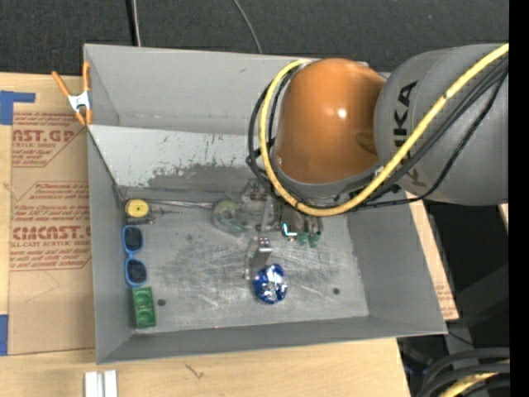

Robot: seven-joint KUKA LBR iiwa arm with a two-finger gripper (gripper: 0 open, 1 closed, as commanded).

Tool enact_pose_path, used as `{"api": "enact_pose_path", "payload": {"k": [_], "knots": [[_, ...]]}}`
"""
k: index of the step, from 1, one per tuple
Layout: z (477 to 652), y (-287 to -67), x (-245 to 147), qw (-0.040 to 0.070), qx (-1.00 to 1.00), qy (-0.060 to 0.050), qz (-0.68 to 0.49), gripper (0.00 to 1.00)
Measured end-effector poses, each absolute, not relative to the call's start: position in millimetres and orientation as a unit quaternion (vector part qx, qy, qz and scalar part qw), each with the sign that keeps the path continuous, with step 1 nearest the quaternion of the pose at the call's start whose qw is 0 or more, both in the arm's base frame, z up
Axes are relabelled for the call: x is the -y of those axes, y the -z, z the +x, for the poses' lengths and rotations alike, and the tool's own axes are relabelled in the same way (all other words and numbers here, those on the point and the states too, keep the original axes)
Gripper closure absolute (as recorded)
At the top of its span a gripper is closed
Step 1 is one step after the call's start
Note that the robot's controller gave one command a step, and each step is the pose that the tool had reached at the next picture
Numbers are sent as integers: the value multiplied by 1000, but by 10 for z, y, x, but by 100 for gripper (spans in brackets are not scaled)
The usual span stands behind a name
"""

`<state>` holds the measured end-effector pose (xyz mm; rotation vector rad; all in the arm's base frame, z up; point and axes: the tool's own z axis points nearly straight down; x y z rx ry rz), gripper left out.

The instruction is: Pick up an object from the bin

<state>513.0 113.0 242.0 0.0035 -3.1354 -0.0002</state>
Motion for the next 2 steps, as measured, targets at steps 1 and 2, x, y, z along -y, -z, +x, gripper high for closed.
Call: {"api": "enact_pose_path", "payload": {"k": [1,2], "knots": [[4812,-1105,-753,5,999,-1,45,0],[4846,-731,-358,-9,999,2,42,0]]}}
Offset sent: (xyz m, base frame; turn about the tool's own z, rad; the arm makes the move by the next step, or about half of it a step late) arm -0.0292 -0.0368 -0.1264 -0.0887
